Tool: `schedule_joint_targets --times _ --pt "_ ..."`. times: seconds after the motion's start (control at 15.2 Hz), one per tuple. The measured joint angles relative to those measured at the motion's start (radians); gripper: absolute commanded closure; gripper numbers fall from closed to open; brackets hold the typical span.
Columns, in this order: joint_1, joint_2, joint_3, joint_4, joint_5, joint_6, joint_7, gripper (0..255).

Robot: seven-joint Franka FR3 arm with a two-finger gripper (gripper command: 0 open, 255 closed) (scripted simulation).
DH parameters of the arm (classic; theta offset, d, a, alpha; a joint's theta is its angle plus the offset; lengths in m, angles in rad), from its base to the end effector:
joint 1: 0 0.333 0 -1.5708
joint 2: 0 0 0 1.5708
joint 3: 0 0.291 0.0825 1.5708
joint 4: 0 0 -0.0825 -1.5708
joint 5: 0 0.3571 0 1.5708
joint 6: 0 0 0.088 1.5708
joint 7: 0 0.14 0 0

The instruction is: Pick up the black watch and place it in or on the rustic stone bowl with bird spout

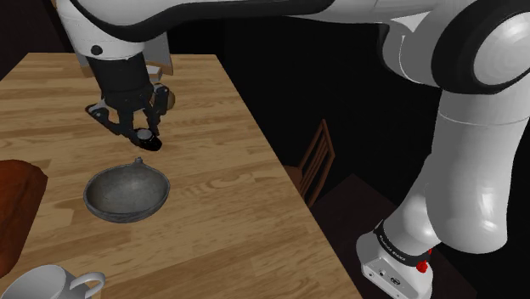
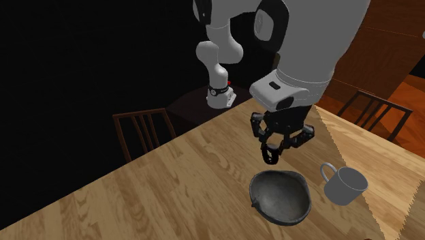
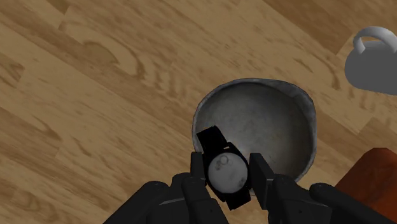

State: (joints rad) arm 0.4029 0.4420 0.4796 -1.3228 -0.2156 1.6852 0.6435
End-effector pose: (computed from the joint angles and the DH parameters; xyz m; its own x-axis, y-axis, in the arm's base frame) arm 0.4630 0.4414 0.4498 0.9735 0.2282 -0.0170 0.2286 -0.9730 0.0309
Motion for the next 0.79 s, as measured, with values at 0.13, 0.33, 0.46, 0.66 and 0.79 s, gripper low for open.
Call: schedule_joint_targets --times 0.13,0.33,0.46,0.66,0.79 --pt "0.058 0.094 -0.005 0.152 -0.034 -0.063 0.023 255" --pt "0.168 0.269 -0.026 0.443 -0.088 -0.178 0.041 255" --pt "0.169 0.278 -0.028 0.436 -0.09 -0.163 0.044 255" --pt "0.155 0.264 -0.025 0.369 -0.087 -0.114 0.053 255" --pt "0.149 0.261 -0.024 0.336 -0.087 -0.084 0.057 255"
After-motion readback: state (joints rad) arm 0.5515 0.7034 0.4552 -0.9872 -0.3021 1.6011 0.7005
